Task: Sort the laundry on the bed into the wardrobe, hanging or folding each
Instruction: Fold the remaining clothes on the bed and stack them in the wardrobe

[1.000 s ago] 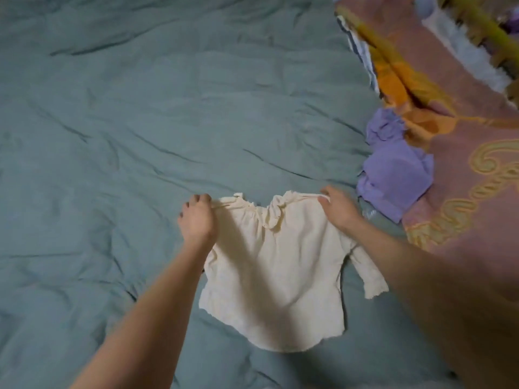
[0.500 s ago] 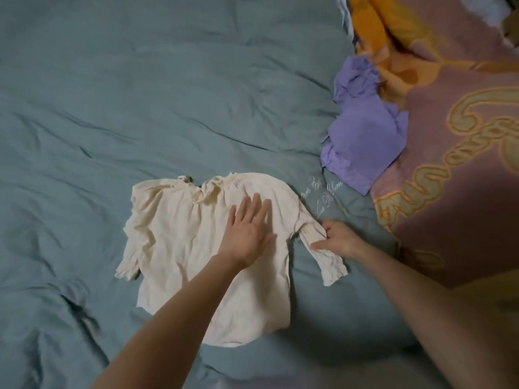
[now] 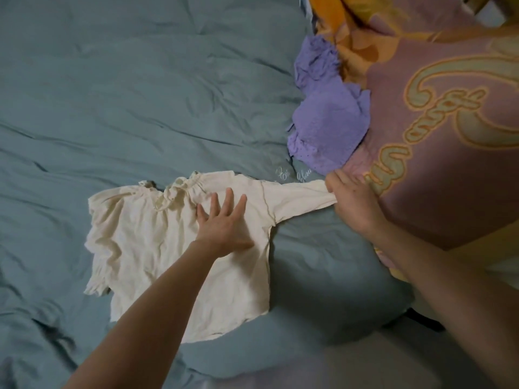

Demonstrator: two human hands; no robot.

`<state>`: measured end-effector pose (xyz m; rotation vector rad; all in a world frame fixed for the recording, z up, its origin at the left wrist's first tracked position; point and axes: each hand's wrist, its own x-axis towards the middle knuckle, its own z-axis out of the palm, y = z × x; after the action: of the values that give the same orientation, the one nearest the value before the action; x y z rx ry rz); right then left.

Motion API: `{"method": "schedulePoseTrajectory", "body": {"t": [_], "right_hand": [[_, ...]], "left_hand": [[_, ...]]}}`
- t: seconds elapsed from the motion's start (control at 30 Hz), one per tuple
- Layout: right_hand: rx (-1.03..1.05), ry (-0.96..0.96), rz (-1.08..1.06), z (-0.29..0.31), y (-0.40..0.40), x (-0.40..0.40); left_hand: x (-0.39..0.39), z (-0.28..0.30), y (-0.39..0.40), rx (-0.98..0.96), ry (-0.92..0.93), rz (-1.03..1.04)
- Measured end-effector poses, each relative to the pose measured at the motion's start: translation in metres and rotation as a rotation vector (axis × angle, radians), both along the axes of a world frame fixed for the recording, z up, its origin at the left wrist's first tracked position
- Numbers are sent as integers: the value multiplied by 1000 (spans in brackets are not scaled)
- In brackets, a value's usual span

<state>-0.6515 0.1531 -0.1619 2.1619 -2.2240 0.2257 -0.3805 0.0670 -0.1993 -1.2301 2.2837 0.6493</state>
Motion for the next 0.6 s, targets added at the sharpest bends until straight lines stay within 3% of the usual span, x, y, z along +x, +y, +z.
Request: {"method": "schedulePoseTrajectory", "body": {"t": [0.17, 0.27, 0.33, 0.4, 0.53, 0.6], "right_hand": [[-13, -65, 290, 42, -28, 34], [120, -59, 449, 61, -56, 85], [200, -49, 510, 66, -72, 126], [255, -86, 436, 62, -84, 167], [323, -357, 53, 26, -89, 226], [276, -301, 71, 4, -78, 242]], "left_hand": [[11, 21, -17, 41, 154, 14], [46, 35, -31, -84, 355, 151], [78, 45, -36, -160, 390, 251], [112, 50, -37, -213, 351, 334], [171, 39, -34, -246, 332, 487], [192, 29, -30, -234, 342, 550]]}}
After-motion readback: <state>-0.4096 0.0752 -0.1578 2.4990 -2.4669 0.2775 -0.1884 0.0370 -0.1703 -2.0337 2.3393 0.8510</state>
